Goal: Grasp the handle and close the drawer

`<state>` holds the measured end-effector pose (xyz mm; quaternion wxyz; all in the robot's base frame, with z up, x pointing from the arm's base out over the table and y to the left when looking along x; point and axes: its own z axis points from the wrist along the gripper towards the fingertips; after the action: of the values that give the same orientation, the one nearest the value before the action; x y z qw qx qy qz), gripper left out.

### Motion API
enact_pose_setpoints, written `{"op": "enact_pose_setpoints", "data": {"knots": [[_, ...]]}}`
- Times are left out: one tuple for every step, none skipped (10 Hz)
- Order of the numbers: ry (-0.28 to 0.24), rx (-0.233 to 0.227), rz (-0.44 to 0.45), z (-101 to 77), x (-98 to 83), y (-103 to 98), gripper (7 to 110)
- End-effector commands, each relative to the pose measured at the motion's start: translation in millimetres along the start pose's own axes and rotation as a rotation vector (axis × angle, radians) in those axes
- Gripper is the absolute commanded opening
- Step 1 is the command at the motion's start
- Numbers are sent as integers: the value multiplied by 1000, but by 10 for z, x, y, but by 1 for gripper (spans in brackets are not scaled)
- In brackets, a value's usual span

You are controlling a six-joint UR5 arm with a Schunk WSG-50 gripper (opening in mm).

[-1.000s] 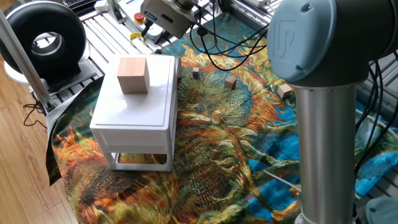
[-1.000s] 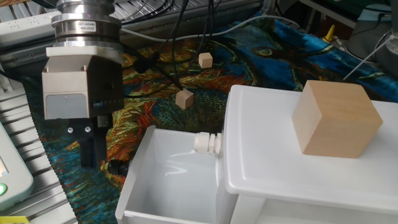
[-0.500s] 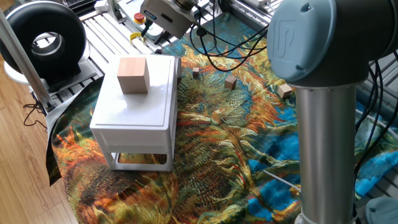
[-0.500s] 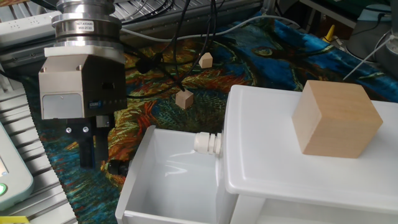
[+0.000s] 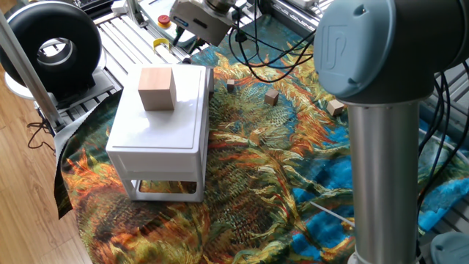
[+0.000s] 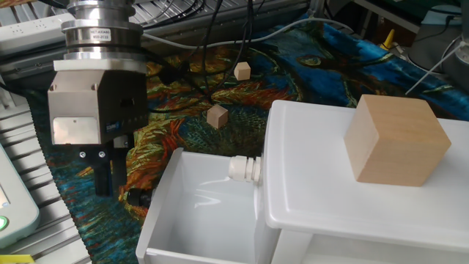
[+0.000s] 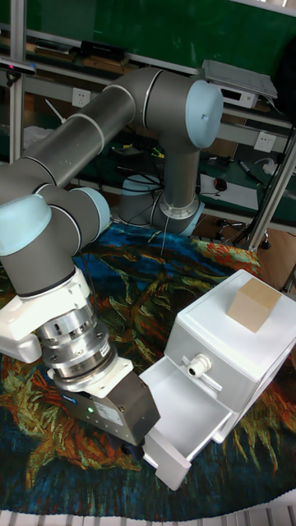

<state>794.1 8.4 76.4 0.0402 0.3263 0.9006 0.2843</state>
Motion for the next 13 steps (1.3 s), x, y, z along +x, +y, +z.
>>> {"op": "enact_pose_setpoints", "data": {"knots": [[-2, 36, 0, -25, -15, -95, 44], [12, 46, 5, -27, 19, -120, 44], [15, 70, 0, -30, 29, -178, 44], [11, 84, -9, -33, 16, -215, 44], [17, 76, -10, -31, 31, -194, 44], [18, 77, -8, -31, 34, -196, 44], [21, 75, -6, -31, 42, -192, 44], [27, 72, -5, -31, 57, -185, 44], [29, 70, -4, -31, 62, -179, 44], [30, 69, -4, -31, 64, -175, 44], [33, 64, -4, -30, 73, -163, 44], [38, 58, -3, -30, 84, -148, 44], [39, 59, -3, -30, 87, -150, 44]]}}
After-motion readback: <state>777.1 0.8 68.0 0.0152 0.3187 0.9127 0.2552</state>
